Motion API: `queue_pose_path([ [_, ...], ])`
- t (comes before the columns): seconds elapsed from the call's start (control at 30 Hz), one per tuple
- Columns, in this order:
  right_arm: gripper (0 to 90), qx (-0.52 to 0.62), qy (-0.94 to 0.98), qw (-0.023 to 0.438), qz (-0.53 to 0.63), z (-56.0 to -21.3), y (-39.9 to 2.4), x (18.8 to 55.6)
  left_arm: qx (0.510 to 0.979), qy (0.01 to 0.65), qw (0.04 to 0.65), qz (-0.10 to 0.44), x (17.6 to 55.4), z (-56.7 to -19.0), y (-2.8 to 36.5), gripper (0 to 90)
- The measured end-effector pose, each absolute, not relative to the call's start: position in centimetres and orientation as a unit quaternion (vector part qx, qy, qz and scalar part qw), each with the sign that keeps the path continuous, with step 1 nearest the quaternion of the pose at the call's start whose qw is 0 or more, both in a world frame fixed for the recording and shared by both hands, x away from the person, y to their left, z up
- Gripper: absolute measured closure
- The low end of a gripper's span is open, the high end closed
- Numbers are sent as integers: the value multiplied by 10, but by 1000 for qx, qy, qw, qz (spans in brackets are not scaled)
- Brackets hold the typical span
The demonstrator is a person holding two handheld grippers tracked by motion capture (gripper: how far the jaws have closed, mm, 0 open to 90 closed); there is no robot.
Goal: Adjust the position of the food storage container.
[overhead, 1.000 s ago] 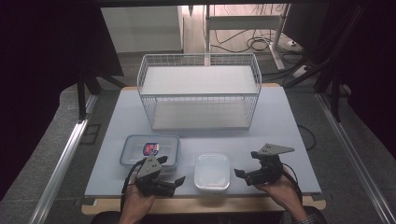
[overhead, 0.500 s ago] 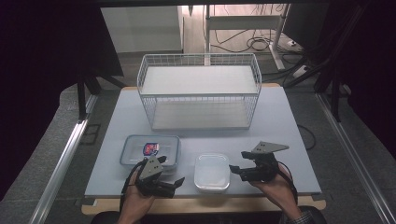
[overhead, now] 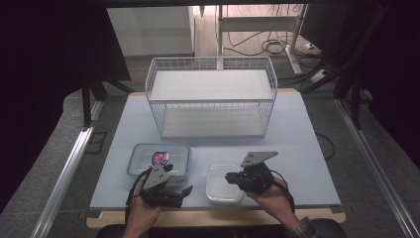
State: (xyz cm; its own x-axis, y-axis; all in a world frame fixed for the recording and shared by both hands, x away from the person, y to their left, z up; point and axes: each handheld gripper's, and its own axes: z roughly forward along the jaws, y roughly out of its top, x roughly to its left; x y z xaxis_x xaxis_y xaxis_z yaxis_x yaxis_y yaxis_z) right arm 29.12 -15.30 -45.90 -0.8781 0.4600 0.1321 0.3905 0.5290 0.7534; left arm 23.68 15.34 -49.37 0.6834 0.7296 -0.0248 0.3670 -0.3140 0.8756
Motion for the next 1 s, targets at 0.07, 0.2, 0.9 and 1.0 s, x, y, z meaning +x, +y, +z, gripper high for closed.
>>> queue_pose_path([
  [0.07,892,227,879,31,417,-460,-139,289,786,350,471,194,237,-493,155,35],
  [0.2,892,198,890,22,409,-465,-113,285,780,355,478,193,237,-492,159,36],
  [0.9,897,182,919,37,347,-475,-83,278,777,360,482,187,239,-493,161,40],
  [1.0,897,193,917,46,345,-475,-94,281,779,359,479,186,239,-494,159,40],
])
